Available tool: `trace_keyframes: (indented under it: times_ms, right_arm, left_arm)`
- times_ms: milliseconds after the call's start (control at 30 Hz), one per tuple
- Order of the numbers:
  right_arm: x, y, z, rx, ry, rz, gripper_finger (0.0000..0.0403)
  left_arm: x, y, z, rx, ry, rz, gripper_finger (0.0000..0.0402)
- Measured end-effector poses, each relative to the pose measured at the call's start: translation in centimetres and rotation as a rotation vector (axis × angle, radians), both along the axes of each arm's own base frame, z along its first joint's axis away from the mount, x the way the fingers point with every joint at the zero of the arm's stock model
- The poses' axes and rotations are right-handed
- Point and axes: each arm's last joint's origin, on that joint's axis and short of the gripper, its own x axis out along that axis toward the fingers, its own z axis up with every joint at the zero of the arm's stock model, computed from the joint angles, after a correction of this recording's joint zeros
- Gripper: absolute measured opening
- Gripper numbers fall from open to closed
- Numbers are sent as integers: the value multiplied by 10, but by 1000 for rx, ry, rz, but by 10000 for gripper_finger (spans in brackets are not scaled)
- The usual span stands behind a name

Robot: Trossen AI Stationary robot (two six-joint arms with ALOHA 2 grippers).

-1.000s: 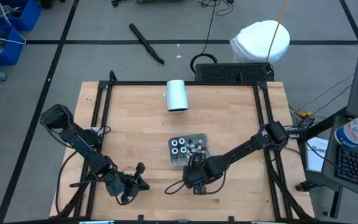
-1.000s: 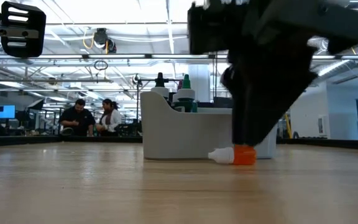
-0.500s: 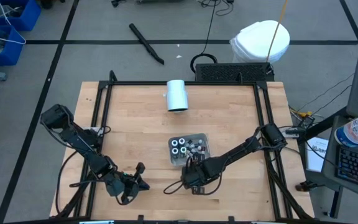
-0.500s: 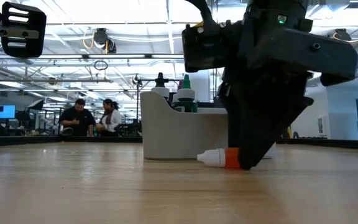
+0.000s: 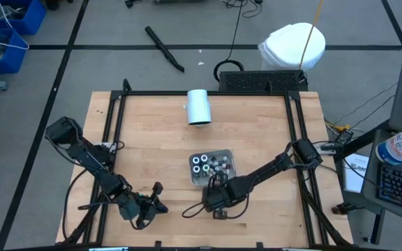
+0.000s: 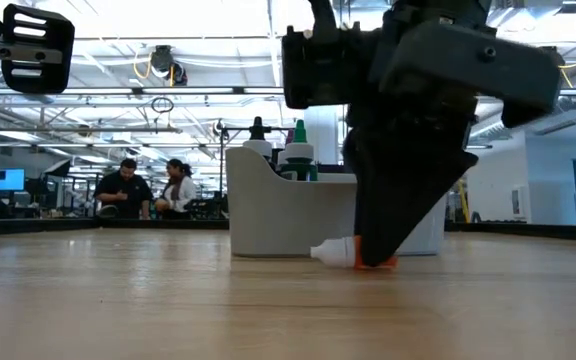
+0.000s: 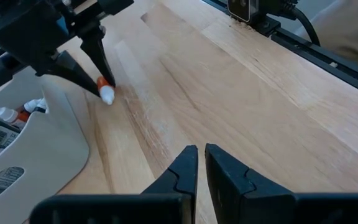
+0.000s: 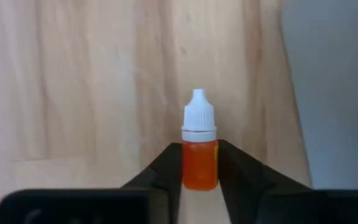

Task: Pick & Place food coloring
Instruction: Put the orange food coloring bottle into the gray bin

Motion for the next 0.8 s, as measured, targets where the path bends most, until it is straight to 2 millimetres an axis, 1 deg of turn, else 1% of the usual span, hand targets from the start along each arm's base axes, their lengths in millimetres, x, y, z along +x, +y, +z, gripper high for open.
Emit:
trace_keyframes:
  times_ms: [67, 133, 267, 367, 467, 567, 667, 800]
  right_arm:
    - [1, 1, 1, 8, -16, 6, 56]
    - [3, 2, 1, 13, -29, 9, 40]
    - [5, 2, 3, 20, -55, 21, 41]
    - [5, 4, 7, 28, -77, 23, 56]
    - [5, 8, 16, 41, -126, 40, 59]
    - [7, 14, 29, 51, -215, 69, 51]
    - [8, 19, 46, 79, -317, 103, 48]
    - [8, 22, 63, 109, -400, 123, 50]
  left_arm:
    - [0, 0, 0, -2, 0, 1, 40]
    - [0, 0, 0, -1, 1, 1, 40]
    - [0, 0, 0, -1, 1, 1, 40]
    - [1, 0, 1, 8, -20, 2, 40]
    - [3, -2, 6, 0, -73, -4, 40]
    - [6, -8, 14, 52, -118, -51, 46]
    - [11, -20, 30, 144, -169, -106, 69]
    - [23, -35, 53, 264, -183, -116, 122]
